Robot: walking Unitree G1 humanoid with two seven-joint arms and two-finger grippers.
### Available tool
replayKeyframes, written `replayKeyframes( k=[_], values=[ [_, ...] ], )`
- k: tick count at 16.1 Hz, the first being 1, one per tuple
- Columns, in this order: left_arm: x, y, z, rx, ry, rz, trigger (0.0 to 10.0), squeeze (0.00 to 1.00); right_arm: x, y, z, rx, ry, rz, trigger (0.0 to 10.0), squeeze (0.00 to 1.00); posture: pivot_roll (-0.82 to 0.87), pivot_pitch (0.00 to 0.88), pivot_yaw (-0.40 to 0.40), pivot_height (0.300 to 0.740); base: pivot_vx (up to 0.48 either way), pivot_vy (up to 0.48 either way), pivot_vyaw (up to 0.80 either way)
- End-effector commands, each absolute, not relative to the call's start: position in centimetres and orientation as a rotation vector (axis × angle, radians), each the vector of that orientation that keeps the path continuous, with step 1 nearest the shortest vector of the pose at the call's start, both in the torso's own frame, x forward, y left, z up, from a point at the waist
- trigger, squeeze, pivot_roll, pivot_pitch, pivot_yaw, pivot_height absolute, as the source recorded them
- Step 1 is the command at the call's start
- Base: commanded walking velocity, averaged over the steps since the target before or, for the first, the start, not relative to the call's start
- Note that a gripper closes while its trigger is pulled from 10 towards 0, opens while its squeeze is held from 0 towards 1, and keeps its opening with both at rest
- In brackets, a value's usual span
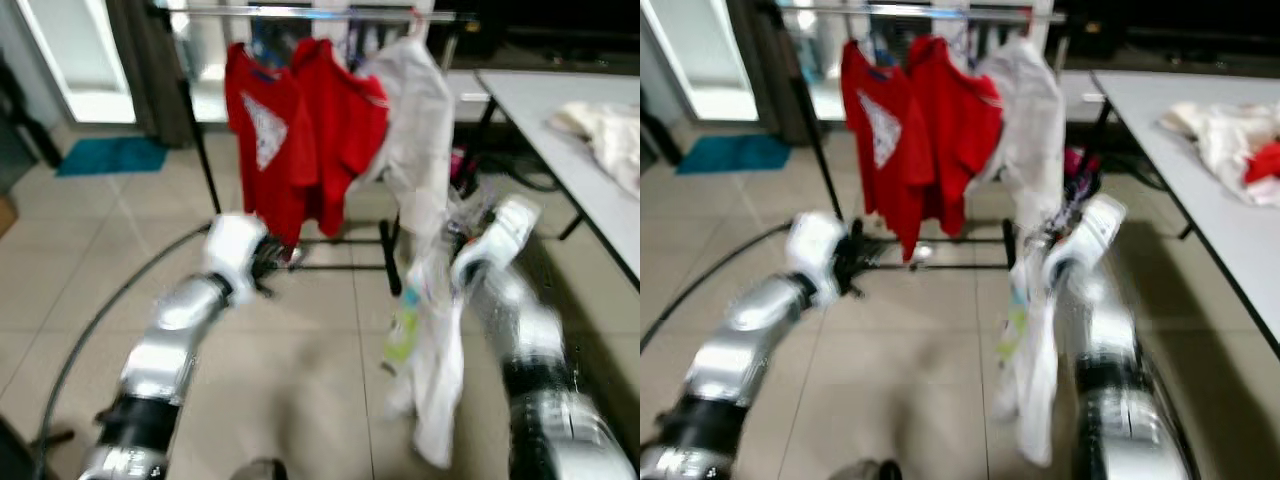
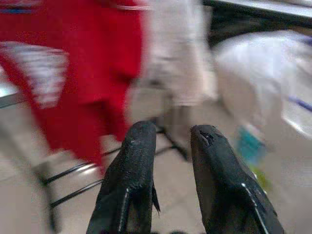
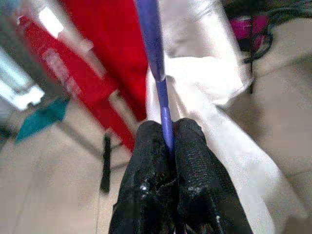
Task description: Hang hanger
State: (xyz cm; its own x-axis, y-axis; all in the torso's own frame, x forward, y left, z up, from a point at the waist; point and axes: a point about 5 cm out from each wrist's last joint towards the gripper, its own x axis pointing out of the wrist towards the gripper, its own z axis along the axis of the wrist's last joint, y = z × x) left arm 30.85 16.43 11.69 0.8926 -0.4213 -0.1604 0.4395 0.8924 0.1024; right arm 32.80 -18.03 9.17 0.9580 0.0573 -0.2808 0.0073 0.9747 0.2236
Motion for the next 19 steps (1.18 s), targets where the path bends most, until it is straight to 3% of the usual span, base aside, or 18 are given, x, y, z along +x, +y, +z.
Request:
replayKeyframes(
  k=[1,4,5,7,12,14,15,18,19],
  values=[
    [30.5,16.4,12.2,0.148,0.115,-0.427,10.0,0.00,32.6,-17.6,11.1,0.203,0.211,0.081,10.0,0.00,-0.06,0.000,0.024,0.740,0.000,0.000,0.00],
    [29.4,16.7,11.9,0.067,0.110,-0.350,10.0,0.00,28.5,-17.1,10.8,0.170,0.140,0.108,10.0,0.00,-0.07,0.000,0.025,0.740,0.000,0.000,0.00],
    [29.0,16.3,11.6,0.080,0.115,-0.347,10.0,0.00,27.2,-16.8,10.0,0.059,0.199,0.099,10.0,0.00,-0.07,0.000,0.027,0.740,0.000,0.000,0.00],
    [28.8,15.8,11.5,0.066,0.122,-0.364,10.0,0.00,26.5,-16.7,10.1,-0.048,0.188,0.107,10.0,0.00,-0.07,0.000,0.030,0.740,0.000,0.000,0.00],
    [28.7,15.8,11.6,0.054,0.131,-0.367,10.0,0.00,25.1,-16.8,9.6,-0.074,0.252,0.130,10.0,0.00,-0.08,0.000,0.045,0.740,0.216,0.000,0.00],
    [28.7,15.8,11.6,0.051,0.132,-0.362,10.0,0.00,24.7,-17.1,9.1,-0.196,0.261,0.085,10.0,0.00,-0.09,0.000,0.045,0.740,0.279,0.000,0.00],
    [28.7,15.7,11.6,0.049,0.134,-0.359,10.0,0.00,24.9,-17.7,9.1,-0.185,0.262,0.037,10.0,0.00,-0.08,0.000,0.037,0.740,0.277,0.000,0.00],
    [28.5,15.7,11.4,0.043,0.130,-0.340,10.0,0.00,25.5,-18.7,9.4,0.062,0.244,-0.042,10.0,0.00,-0.08,0.000,0.012,0.740,0.281,0.000,0.00],
    [28.4,15.6,11.4,0.043,0.128,-0.337,10.0,0.00,25.5,-18.8,9.5,0.026,0.228,-0.032,10.0,0.00,-0.07,0.000,0.006,0.740,0.285,0.000,0.00]
  ],
)
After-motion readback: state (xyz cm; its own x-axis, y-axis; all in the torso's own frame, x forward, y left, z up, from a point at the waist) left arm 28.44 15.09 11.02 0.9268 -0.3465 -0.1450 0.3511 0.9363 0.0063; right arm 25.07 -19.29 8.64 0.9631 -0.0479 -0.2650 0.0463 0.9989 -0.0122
